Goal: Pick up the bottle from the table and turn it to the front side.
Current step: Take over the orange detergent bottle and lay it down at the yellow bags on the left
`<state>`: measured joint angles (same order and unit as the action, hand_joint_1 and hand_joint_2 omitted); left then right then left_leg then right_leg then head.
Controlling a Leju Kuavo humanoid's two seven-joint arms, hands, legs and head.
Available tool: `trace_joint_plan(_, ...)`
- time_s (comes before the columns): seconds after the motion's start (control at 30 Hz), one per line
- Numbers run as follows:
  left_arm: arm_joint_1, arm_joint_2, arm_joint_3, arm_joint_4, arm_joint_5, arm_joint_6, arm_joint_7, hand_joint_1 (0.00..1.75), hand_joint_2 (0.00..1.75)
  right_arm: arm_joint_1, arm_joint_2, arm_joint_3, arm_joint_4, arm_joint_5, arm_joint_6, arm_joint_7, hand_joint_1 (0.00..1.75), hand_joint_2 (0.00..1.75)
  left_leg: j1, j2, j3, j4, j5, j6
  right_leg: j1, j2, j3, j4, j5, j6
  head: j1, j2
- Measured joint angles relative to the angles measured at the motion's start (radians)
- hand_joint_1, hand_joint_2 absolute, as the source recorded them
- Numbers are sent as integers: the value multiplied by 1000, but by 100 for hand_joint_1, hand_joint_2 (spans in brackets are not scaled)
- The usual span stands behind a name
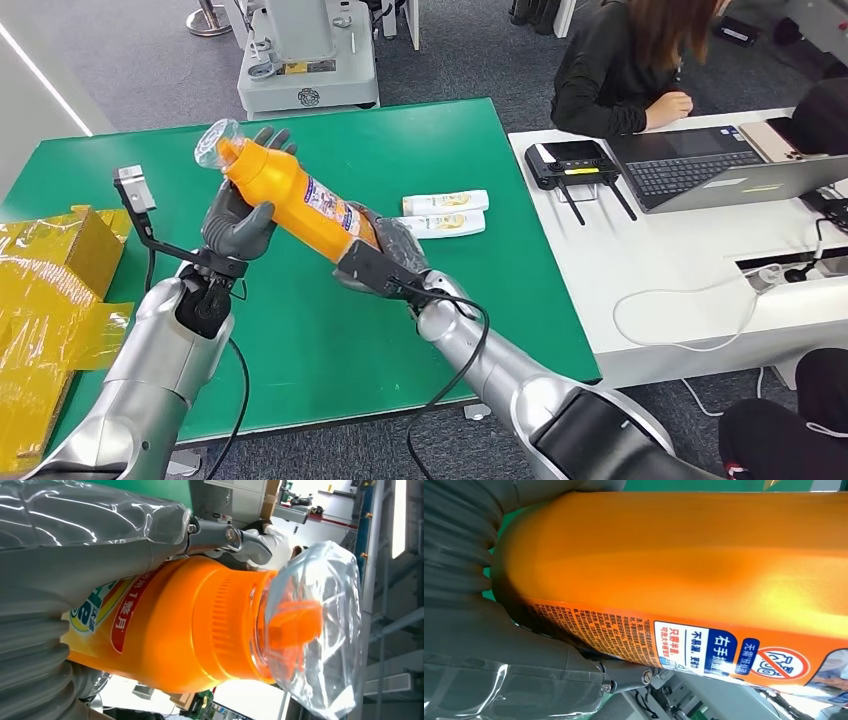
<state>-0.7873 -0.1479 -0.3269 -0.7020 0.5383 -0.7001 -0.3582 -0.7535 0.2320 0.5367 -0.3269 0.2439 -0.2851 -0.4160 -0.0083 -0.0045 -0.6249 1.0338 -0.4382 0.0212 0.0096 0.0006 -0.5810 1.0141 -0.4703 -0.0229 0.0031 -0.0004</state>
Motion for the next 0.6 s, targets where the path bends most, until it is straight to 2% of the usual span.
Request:
trace_joint_plan(0.1,2,0,0,-1,-1,1,0,7,175,-2,1,0,0,2,-2,6,175,175,0,0,0,0,0,0,0,0,0,0,0,0,0,0)
trace_joint_plan(0.23,4,0,0,-8,2,6,13,142,175,-3,1,0,0,18,-3,19,175,175,0,0,0,0,0,0,0,0,0,0,0,0,0,0)
trace_joint_plan(0.27,5,0,0,-11,2,9,18,149,175,-3,1,0,0,23,-4,22,175,175,0,0,0,0,0,0,0,0,0,0,0,0,0,0)
trace_joint_plan(0.37,12,1,0,-26,1,23,32,150,175,-2,1,0,0,35,-9,31,175,175,0,0,0,0,0,0,0,0,0,0,0,0,0,0)
trace_joint_plan(0.5,20,7,0,-46,-18,52,46,143,175,-2,1,0,0,49,-12,49,175,175,0,0,0,0,0,0,0,0,0,0,0,0,0,0)
trace_joint_plan(0.6,21,11,0,-51,-43,78,59,127,175,-1,1,0,0,67,-15,69,175,175,0,0,0,0,0,0,0,0,0,0,0,0,0,0)
